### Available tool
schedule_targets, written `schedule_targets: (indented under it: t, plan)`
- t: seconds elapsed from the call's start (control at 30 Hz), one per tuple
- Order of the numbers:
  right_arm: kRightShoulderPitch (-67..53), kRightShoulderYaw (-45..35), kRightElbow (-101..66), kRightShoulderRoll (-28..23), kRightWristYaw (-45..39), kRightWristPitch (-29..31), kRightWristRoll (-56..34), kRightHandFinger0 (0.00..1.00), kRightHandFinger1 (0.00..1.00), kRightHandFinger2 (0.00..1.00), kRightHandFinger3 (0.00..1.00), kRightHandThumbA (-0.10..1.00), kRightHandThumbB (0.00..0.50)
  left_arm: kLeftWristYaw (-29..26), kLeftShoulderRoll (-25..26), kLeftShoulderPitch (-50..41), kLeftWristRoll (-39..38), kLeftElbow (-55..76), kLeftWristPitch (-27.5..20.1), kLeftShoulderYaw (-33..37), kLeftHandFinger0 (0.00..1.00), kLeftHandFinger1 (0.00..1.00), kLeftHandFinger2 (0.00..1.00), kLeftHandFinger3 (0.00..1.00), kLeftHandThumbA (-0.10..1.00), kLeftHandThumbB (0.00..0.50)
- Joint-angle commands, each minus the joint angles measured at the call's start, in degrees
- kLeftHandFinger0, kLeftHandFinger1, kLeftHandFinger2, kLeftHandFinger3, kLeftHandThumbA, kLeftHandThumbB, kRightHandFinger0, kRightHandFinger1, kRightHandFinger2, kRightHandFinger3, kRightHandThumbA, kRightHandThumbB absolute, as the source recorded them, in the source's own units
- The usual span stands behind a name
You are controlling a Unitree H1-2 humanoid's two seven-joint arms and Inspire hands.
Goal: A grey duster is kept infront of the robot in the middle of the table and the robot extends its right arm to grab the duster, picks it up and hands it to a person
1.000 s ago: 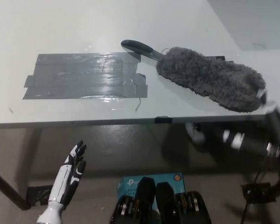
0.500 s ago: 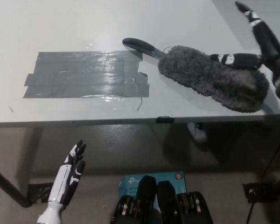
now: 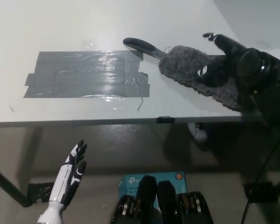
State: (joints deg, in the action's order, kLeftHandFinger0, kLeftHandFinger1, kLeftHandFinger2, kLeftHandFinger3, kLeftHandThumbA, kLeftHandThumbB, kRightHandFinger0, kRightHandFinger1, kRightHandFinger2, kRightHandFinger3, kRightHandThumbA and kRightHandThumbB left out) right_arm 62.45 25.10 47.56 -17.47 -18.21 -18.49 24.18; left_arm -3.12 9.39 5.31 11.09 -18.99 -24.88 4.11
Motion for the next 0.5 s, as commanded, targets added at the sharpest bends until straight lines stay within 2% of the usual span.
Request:
schedule_targets:
  t: [0.0, 0.47]
  plan:
    - [6.27, 2.79, 6.39, 2.17, -5.08, -1.62, 2.16, 1.00, 1.00, 1.00, 1.00, 1.00, 0.497, -1.52, 0.65, 0.94, 0.44, 0.21, -2.05, 0.37, 1.00, 1.00, 1.00, 1.00, 0.98, 0.301]
    - [6.22, 7.93, 22.06, 4.55, -1.87, 1.86, 6.04, 1.00, 1.00, 1.00, 1.00, 1.00, 0.500, -1.16, 1.09, 0.93, -0.08, 0.73, -2.05, 0.60, 1.00, 1.00, 1.00, 1.00, 0.95, 0.286]
